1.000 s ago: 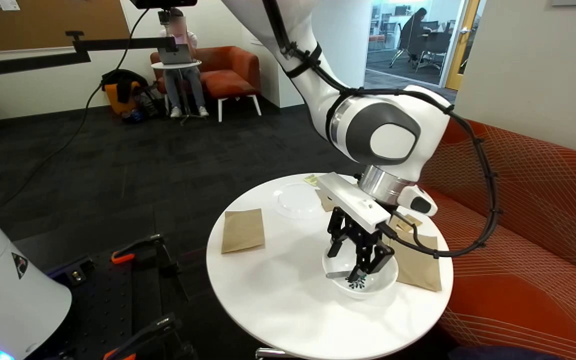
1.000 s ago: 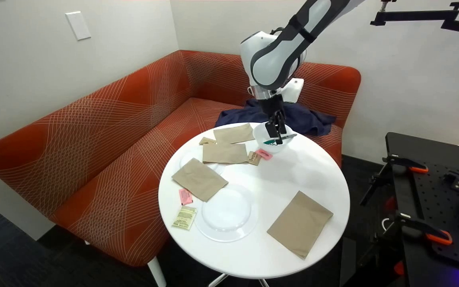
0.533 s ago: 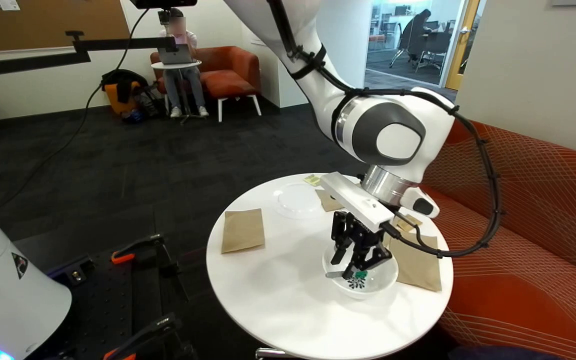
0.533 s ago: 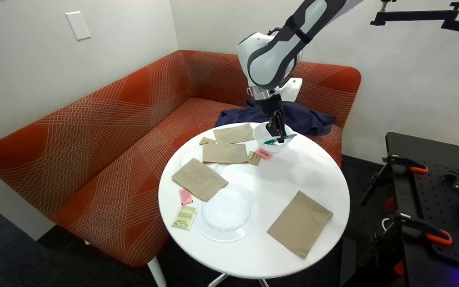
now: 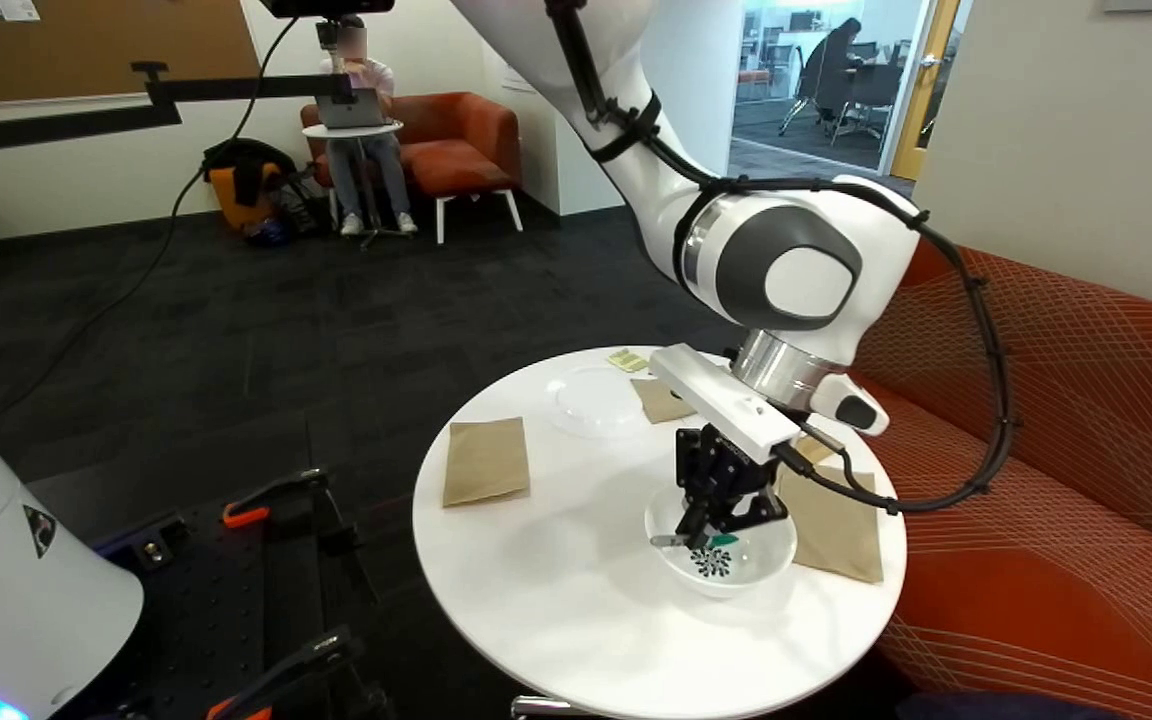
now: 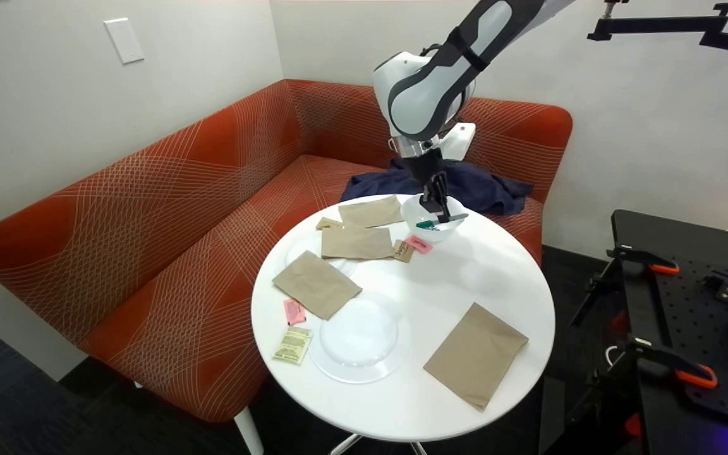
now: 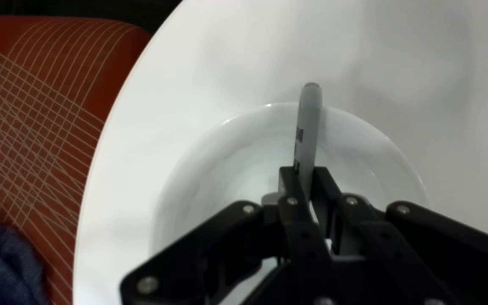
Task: Take the green marker out of the white bowl
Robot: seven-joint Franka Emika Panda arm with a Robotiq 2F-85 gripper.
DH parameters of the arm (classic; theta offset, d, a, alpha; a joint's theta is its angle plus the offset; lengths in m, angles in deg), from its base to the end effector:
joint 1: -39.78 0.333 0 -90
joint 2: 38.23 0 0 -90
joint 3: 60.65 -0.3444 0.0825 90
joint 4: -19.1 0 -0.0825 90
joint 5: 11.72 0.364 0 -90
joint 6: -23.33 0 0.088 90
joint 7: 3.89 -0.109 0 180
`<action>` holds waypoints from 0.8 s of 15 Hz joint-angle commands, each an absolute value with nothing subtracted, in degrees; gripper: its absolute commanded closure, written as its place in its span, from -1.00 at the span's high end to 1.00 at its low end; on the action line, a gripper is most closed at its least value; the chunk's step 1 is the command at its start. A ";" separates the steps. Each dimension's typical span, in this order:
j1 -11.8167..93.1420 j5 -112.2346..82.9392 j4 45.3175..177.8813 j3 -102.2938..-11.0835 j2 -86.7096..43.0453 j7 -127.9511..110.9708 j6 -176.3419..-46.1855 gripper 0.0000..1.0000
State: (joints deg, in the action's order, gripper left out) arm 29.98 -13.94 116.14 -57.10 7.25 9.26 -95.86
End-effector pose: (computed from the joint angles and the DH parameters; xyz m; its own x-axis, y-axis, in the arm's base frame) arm 0.6116 -0.1439 0.1430 0.9155 0.0341 -0.4008 0.0267 -0.9994 -0.0241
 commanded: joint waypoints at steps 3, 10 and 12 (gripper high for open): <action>31.00 -15.69 119.57 -56.33 2.01 7.80 -95.49 -0.93; 33.33 -21.78 131.47 -56.24 -10.89 8.14 -98.65 -0.93; 34.07 -23.96 134.85 -56.41 -14.45 8.37 -99.63 -0.93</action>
